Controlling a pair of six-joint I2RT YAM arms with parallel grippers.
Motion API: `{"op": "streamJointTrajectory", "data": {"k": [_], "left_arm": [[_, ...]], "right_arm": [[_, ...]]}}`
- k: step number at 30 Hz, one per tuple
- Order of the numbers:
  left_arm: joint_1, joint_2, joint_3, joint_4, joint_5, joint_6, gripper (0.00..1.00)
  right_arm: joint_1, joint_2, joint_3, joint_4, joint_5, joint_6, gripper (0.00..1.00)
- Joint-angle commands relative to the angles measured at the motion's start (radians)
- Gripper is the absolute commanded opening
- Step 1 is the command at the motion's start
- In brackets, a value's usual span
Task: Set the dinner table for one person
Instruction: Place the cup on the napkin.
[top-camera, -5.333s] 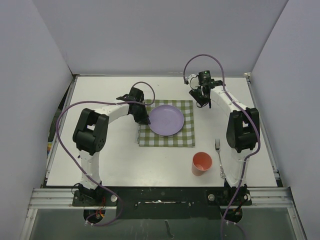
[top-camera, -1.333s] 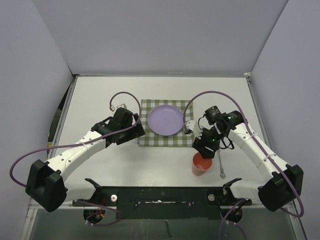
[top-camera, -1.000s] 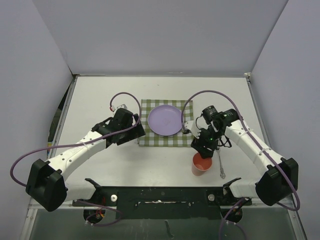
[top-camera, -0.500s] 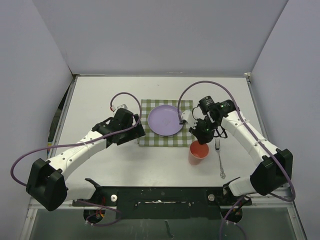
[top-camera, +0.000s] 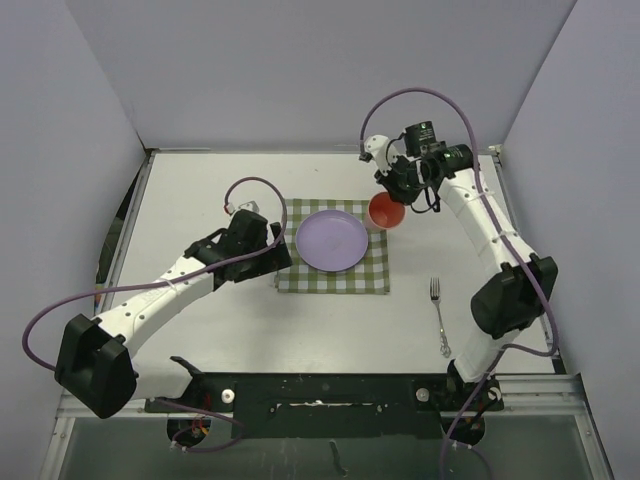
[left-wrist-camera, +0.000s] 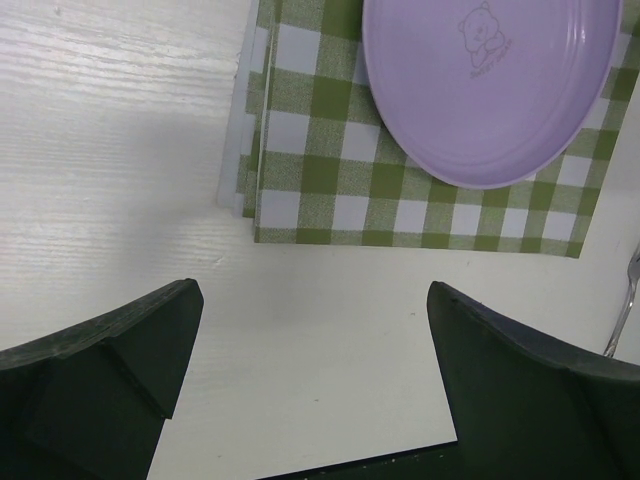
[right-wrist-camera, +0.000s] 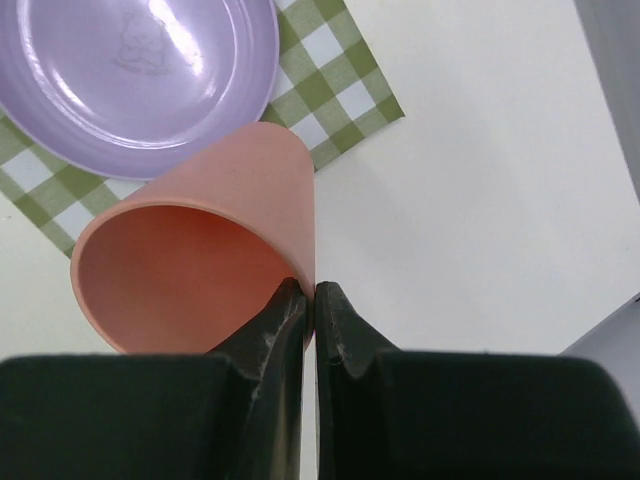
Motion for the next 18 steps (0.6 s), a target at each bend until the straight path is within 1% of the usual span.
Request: {"op": "streamJointTrajectory", "data": {"k": [1, 7, 12, 15, 18], "left_arm": [[0.015, -0.015, 0.038, 0.015, -0.012, 0.037, 0.98], [0.030, 0.029, 0.068, 0.021, 0.002, 0.065, 0.98], [0.041, 0.060, 0.069, 0.045, 0.024, 0.073, 0.98], [0.048, 0.075, 0.066, 0.060, 0.041, 0.075, 0.98], [0.055, 0.084, 0.062, 0.069, 0.055, 0.076, 0.98]], "right_arm": [[-0.012, 0.090, 0.056, 0.080, 0.039, 0.033, 0.00], [-0.021, 0.232, 0.212, 0.086, 0.024, 0.035, 0.00], [-0.024, 0.334, 0.426, 0.089, 0.061, 0.042, 0.00], [-0.028, 0.398, 0.545, 0.052, 0.070, 0.043, 0.00], [-0.030, 0.423, 0.560, 0.039, 0.069, 0.043, 0.00]]}}
